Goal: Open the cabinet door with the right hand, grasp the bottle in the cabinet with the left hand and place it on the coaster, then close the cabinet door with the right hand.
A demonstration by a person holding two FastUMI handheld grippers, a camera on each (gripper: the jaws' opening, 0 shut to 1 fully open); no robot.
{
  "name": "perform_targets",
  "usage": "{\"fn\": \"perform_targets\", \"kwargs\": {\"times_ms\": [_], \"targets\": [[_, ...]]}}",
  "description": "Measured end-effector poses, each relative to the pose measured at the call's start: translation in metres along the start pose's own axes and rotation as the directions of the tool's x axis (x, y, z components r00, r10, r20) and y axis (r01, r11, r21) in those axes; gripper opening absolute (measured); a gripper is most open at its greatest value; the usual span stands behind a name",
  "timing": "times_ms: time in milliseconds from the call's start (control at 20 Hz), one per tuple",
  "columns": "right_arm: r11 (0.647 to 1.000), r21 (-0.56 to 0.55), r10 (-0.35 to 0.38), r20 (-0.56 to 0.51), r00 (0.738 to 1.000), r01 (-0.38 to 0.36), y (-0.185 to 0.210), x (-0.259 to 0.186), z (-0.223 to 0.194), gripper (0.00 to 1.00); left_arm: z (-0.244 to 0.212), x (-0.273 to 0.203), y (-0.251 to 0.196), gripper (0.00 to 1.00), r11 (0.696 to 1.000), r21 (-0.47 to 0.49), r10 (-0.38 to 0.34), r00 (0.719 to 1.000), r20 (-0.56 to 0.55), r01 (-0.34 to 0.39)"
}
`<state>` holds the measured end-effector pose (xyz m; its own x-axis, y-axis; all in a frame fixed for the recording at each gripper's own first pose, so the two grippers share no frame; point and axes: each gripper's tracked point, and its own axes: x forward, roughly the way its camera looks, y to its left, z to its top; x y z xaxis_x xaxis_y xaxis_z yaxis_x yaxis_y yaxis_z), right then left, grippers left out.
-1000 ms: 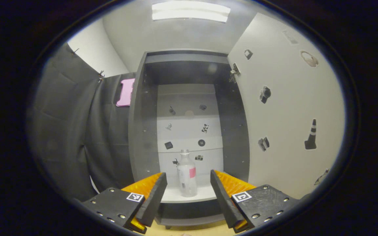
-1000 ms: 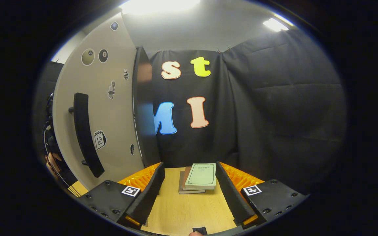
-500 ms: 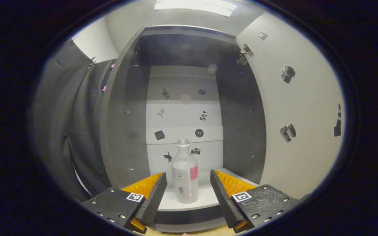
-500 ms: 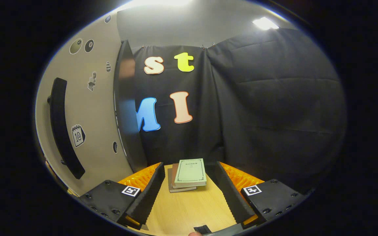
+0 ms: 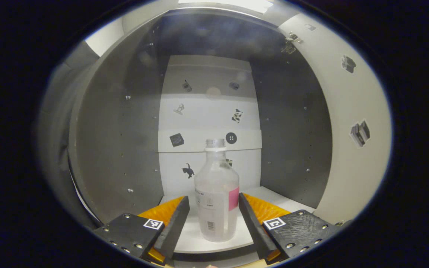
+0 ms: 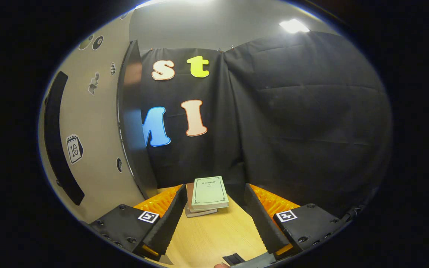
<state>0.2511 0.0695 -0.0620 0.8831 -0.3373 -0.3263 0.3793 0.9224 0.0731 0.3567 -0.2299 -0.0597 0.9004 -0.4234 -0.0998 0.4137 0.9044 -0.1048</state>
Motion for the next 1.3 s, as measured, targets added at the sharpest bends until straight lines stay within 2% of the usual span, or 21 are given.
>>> {"fn": "perform_targets", "kwargs": {"times_ms": [200,400,450,500,650,850,1300], "targets": [[1.000,-0.006,-0.020,-0.018,1.000,0.020,0.000,0.003,-0.005,0.98,-0.016,0.015,0.006,0.80,1.000,-0.009,0.014,0.999,-0.039,-0.015],[1.000,-0.012,-0.026,-0.038,0.999,0.026,-0.004,0.008,-0.007,0.98,-0.016,0.016,0.004,0.82,1.000,-0.028,-0.004,0.999,-0.036,0.003],[1.000,-0.008,-0.022,-0.041,0.999,0.021,-0.004,0.008,-0.007,0.98,-0.015,0.015,0.003,0.72,0.999,-0.040,-0.009,0.999,-0.035,0.007],[1.000,-0.005,-0.014,-0.042,0.999,0.014,-0.003,0.009,-0.006,0.98,-0.015,0.011,0.003,0.75,0.999,-0.049,-0.009,0.999,-0.031,0.007],[1.000,-0.022,0.005,-0.046,0.999,-0.006,-0.002,0.010,-0.004,0.98,-0.004,-0.002,0.008,0.72,0.998,-0.067,0.008,1.000,-0.010,-0.009],[0.998,-0.045,0.049,-0.039,0.998,-0.051,0.000,0.013,0.003,0.98,0.013,-0.036,0.017,0.74,0.997,-0.061,0.050,0.998,0.026,-0.048],[0.980,-0.038,0.192,-0.056,0.980,-0.194,0.012,0.022,0.003,0.98,0.026,-0.136,0.061,0.72,0.980,-0.033,0.198,0.977,0.081,-0.196]]}}
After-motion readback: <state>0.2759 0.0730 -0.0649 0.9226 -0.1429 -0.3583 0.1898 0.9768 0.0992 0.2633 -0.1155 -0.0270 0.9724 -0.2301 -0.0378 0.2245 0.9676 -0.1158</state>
